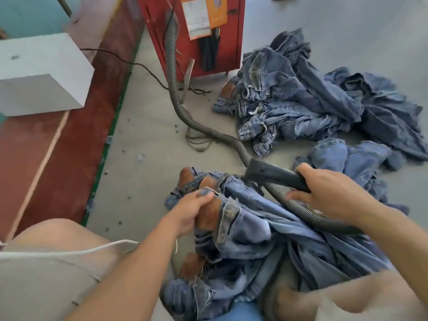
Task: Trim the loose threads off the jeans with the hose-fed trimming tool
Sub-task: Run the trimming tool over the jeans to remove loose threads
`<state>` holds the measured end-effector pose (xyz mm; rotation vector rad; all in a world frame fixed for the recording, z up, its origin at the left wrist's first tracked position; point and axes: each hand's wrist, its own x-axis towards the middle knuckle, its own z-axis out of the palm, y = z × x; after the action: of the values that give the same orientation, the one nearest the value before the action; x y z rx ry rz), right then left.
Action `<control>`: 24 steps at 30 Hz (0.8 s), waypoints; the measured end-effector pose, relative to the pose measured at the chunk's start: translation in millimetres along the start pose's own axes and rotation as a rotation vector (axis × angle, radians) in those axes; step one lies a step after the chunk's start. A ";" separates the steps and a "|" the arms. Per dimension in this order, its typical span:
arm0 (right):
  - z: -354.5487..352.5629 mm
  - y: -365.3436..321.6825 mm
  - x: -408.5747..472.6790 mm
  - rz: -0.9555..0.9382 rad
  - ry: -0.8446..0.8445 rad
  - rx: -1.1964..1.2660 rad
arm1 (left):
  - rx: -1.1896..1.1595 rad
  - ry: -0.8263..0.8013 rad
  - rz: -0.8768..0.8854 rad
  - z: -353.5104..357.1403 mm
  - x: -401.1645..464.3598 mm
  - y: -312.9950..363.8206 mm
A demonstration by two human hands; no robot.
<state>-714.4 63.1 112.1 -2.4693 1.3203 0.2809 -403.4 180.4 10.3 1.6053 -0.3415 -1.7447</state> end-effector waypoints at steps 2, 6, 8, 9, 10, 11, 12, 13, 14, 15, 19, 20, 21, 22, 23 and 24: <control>-6.8 5.9 -6.3 0.026 0.106 0.104 | -0.130 0.025 0.119 6.6 -11.0 32.2; -21.5 10.8 -21.1 0.105 0.370 0.271 | -0.089 -0.042 0.291 12.5 -38.5 90.6; -27.4 11.1 -28.1 0.134 0.484 0.298 | -0.009 -0.078 0.339 18.9 -44.9 106.2; -29.5 10.8 -30.5 0.134 0.515 0.291 | 0.023 -0.066 0.337 22.5 -46.0 108.6; -31.0 10.0 -32.8 0.123 0.516 0.287 | 0.039 -0.030 0.310 22.2 -45.2 107.1; -30.7 8.5 -35.5 0.104 0.490 0.288 | 0.043 0.017 0.252 17.9 -43.6 101.5; -28.2 7.6 -37.6 0.079 0.460 0.281 | 0.041 0.056 0.167 9.8 -39.2 92.6; -24.8 8.0 -38.4 0.056 0.431 0.258 | 0.039 0.081 0.062 0.5 -34.1 82.3; -21.7 8.2 -38.4 0.039 0.393 0.221 | 0.033 0.105 -0.043 -8.4 -28.5 71.5; -18.8 7.7 -38.0 0.030 0.341 0.173 | 0.025 0.134 -0.126 -15.6 -23.3 61.4; -2.5 1.6 -29.6 -0.018 0.150 -0.014 | 0.133 0.253 -0.112 -23.7 -5.5 27.8; 1.1 -2.0 -27.2 -0.045 0.124 -0.062 | 0.279 0.270 -0.033 -23.6 -2.1 20.7; 4.3 -6.1 -25.0 -0.071 0.102 -0.091 | 0.484 0.282 0.033 -22.2 -0.6 14.2; 6.5 -10.3 -23.2 -0.092 0.084 -0.096 | 0.728 0.309 0.061 -21.2 1.6 6.6; 8.3 -14.9 -21.9 -0.107 0.071 -0.095 | 0.951 0.341 0.071 -19.8 2.8 -0.7; 9.5 -18.9 -20.2 -0.117 0.068 -0.099 | 1.104 0.366 0.081 -19.4 3.9 -4.8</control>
<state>-709.9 92.0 113.4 -2.6493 1.2088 0.2413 -386.6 186.5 0.7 2.5408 -1.3124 -1.1580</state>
